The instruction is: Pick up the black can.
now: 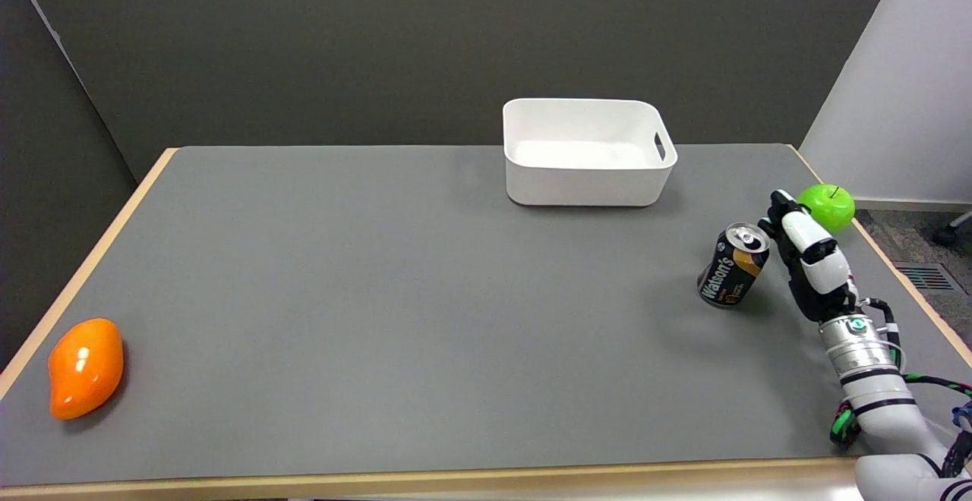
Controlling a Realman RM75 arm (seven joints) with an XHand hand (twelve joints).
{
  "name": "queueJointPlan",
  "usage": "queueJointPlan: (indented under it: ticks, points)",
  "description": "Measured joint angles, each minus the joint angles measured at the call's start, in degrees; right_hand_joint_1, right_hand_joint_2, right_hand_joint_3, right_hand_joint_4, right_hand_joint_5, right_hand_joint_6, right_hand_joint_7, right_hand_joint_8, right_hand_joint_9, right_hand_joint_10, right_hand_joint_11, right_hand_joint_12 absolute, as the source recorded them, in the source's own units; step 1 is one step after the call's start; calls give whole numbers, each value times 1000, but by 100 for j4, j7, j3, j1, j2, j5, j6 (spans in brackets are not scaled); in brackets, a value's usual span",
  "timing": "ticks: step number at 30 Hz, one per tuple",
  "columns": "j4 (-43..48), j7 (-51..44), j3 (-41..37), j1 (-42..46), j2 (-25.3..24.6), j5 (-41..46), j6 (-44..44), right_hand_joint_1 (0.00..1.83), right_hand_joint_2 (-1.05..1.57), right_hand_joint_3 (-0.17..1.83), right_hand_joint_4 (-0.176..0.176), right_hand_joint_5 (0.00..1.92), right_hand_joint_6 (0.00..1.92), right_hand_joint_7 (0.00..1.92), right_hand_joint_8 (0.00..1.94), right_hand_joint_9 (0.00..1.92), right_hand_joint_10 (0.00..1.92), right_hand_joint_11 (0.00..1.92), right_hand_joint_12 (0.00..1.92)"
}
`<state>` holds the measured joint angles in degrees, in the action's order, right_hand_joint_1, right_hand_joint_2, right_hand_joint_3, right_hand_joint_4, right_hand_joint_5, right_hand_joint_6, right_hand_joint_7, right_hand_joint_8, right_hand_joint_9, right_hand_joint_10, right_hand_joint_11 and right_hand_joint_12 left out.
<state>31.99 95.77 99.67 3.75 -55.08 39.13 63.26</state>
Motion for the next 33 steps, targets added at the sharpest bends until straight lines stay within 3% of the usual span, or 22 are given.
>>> queueJointPlan:
  ticks: [10, 16, 19, 27, 31, 33]
  points:
    - [26, 20, 152, -159, -34, -185, -171, 241, 564, 837, -81, 35, 292, -1, 217, -1, 209, -1, 558]
    - [-25, 66, 294, -300, -46, -261, -240, 377, 542, 907, -82, 36, 307, 22, 158, -1, 209, -1, 602]
    - [-83, 84, 365, -382, -51, -292, -268, 428, 584, 847, -81, 40, 295, 1, 210, -1, 201, -1, 575]
    - [-215, 146, 500, -556, -59, -330, -368, 747, 580, 962, -79, 38, 325, 40, 173, -1, 283, -1, 644]
    - [-271, 184, 531, -626, -63, -334, -428, 1007, 581, 1000, -84, 37, 384, 52, 277, 12, 375, -1, 668]
    - [-295, 200, 543, -657, -63, -339, -448, 1052, 609, 1022, -85, 26, 415, 39, 307, 2, 405, 1, 690]
